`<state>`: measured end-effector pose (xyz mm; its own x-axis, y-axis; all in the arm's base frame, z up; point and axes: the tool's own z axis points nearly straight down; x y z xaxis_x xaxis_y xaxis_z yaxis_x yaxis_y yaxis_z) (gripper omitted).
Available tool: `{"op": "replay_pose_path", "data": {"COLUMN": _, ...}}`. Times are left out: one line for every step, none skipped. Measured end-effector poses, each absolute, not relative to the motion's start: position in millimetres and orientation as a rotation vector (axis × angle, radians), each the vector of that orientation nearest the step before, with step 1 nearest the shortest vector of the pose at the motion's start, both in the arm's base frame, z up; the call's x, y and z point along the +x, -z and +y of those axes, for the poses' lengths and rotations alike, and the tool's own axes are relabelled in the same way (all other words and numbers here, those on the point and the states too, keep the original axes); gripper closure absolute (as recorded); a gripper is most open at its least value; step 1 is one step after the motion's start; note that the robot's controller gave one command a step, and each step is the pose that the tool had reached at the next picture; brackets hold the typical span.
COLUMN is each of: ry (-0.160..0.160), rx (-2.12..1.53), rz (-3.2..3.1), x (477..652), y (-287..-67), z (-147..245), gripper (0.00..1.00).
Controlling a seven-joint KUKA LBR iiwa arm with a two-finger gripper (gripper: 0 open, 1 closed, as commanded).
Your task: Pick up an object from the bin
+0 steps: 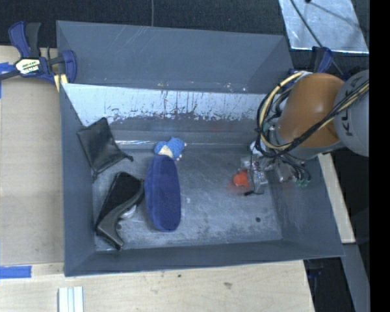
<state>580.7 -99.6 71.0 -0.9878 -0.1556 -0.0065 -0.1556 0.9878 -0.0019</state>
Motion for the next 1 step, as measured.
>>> {"op": "replay_pose_path", "data": {"ry": 0.003, "rx": -0.225, "rz": 3.123, "x": 540.9, "y": -198.4, "z": -77.9, "gripper": 1.00}}
